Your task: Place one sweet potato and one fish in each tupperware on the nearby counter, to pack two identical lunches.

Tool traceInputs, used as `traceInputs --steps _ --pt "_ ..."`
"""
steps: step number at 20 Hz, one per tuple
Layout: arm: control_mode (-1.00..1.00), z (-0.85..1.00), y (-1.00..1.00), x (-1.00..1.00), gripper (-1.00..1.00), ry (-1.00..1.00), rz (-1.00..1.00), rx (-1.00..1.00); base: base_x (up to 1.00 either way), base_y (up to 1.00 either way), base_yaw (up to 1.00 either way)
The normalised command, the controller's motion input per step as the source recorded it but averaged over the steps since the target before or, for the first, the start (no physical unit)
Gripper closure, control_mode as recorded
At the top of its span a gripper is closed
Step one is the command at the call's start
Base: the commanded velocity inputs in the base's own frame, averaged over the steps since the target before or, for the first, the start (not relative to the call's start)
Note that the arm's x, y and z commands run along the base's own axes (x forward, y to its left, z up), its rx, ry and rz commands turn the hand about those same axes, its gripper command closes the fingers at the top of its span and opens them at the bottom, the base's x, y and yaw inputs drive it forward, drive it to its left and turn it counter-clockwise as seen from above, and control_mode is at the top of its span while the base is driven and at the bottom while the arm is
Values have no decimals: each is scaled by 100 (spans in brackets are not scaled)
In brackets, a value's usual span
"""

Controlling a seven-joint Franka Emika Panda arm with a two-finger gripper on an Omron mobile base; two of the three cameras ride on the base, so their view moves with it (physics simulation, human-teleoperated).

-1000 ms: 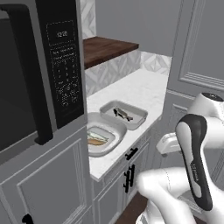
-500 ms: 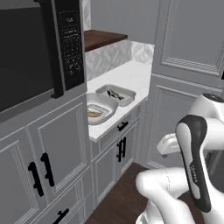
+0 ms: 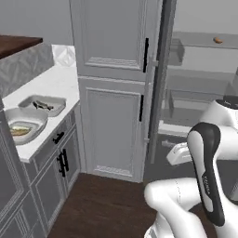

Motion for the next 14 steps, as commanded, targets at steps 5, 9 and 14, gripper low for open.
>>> traceInputs --steps 5,9,14 --pt "100 0 0 0 -100 0 0 0 5 -84 -73" --pt "100 0 0 0 -100 0 0 0 60 -50 -60" --pt "100 0 0 0 -100 0 0 0 100 7 -18"
